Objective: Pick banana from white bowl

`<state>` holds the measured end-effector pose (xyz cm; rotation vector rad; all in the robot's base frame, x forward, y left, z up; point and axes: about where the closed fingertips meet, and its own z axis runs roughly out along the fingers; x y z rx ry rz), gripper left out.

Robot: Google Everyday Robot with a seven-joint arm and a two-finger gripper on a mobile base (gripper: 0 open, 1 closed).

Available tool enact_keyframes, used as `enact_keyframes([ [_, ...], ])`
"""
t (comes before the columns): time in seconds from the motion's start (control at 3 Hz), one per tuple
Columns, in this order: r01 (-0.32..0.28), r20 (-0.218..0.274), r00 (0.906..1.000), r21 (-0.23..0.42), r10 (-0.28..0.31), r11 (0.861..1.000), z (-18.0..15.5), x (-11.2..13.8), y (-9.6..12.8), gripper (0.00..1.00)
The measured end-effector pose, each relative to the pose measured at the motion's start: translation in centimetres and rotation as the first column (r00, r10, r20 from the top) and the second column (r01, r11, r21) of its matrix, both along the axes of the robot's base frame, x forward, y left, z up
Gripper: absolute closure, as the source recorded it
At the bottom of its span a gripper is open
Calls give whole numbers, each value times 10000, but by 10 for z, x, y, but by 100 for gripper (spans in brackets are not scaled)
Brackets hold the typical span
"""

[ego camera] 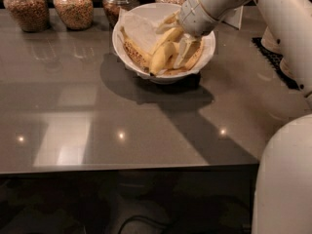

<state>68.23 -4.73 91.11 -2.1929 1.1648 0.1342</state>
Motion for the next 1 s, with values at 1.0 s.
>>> enact_keyframes([
  [1.0,-390,-229,9989,330,398,9987,-2,6,30,56],
])
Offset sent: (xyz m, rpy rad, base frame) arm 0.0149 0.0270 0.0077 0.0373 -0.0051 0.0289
